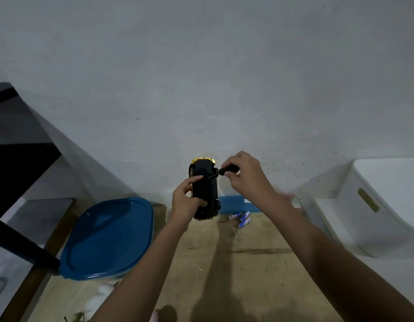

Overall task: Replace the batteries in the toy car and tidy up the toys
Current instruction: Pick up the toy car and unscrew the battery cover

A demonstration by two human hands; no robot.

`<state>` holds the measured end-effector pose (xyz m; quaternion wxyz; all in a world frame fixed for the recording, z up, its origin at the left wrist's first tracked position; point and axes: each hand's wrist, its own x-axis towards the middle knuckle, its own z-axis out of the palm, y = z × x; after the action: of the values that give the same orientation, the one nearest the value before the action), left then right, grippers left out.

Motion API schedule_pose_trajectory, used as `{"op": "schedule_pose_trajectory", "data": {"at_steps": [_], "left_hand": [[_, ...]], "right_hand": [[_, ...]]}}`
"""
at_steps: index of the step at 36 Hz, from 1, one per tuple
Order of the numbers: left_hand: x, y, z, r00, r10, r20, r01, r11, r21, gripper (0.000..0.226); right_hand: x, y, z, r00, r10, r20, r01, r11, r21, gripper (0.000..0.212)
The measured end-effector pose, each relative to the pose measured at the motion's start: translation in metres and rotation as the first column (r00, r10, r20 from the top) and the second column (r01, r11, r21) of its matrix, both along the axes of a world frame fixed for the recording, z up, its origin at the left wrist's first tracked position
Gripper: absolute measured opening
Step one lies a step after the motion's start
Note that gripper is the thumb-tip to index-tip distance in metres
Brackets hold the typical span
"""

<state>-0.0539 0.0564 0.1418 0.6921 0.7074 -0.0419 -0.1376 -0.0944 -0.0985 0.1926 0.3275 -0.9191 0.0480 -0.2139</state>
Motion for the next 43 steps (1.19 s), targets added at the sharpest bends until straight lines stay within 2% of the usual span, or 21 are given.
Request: {"op": "schedule_pose_trajectory", "data": {"at_steps": [2,6,8,12,15,19,21,25,27,29,32,34,36,40,43], "left_hand": [[0.0,0.0,0.0,1.0,0.001,-0.004,-0.001,1.0,-0.012,0.069],[0.001,0.002,-0.002,0.999,0.022,-0.038,-0.024,0.998,-0.053,0.07],[0.002,0.003,-0.003,0.999,0.026,-0.047,-0.029,0.998,-0.059,0.07],[0.003,0.003,-0.008,0.996,0.043,-0.076,-0.05,0.995,-0.081,0.071],[0.003,0.005,-0.01,0.994,0.06,-0.087,-0.068,0.994,-0.088,0.073],[0.004,0.008,-0.009,0.993,0.075,-0.095,-0.082,0.993,-0.08,0.071],[0.005,0.009,-0.01,0.992,0.08,-0.097,-0.088,0.993,-0.077,0.072],[0.005,0.01,-0.01,0.99,0.091,-0.105,-0.1,0.991,-0.085,0.072],[0.005,0.01,-0.01,0.991,0.087,-0.106,-0.096,0.992,-0.084,0.072],[0.006,0.01,-0.009,0.99,0.086,-0.109,-0.096,0.991,-0.089,0.071],[0.006,0.01,-0.007,0.989,0.088,-0.121,-0.1,0.99,-0.096,0.071],[0.005,0.01,-0.006,0.988,0.088,-0.13,-0.101,0.99,-0.097,0.071],[0.004,0.009,-0.005,0.987,0.085,-0.136,-0.1,0.989,-0.107,0.072],[0.004,0.01,-0.001,0.986,0.081,-0.148,-0.103,0.983,-0.152,0.071],[0.006,0.012,0.003,0.985,0.09,-0.145,-0.113,0.981,-0.159,0.071]], "right_hand": [[0.0,0.002,0.004,1.0,0.006,-0.001,-0.007,1.0,-0.027,0.018],[0.002,0.009,0.011,0.985,-0.082,-0.152,0.047,0.974,-0.222,0.031],[0.003,0.013,0.013,0.984,-0.083,-0.159,0.036,0.96,-0.278,0.029],[0.002,0.018,0.014,0.996,0.015,-0.083,-0.035,0.969,-0.245,0.017],[-0.002,0.023,0.014,0.994,0.089,-0.064,-0.101,0.968,-0.229,0.018],[0.0,0.028,0.016,0.99,-0.017,-0.139,-0.022,0.961,-0.275,0.03],[0.002,0.028,0.019,0.986,-0.051,-0.156,-0.003,0.946,-0.325,0.03],[0.002,0.027,0.018,0.989,0.094,-0.113,-0.122,0.952,-0.281,0.009],[0.001,0.027,0.017,0.986,0.135,-0.093,-0.155,0.955,-0.254,0.013],[-0.001,0.028,0.018,0.99,0.109,-0.09,-0.129,0.959,-0.254,0.02],[0.001,0.029,0.023,0.98,-0.021,-0.198,-0.035,0.961,-0.275,0.032],[0.003,0.029,0.026,0.981,-0.042,-0.19,-0.015,0.957,-0.291,0.023],[0.003,0.029,0.026,0.99,0.004,-0.138,-0.039,0.968,-0.247,0.01],[-0.001,0.035,0.029,0.994,0.057,-0.089,-0.073,0.98,-0.186,0.012],[0.001,0.036,0.033,0.97,-0.061,-0.236,0.002,0.97,-0.242,0.028]]}}
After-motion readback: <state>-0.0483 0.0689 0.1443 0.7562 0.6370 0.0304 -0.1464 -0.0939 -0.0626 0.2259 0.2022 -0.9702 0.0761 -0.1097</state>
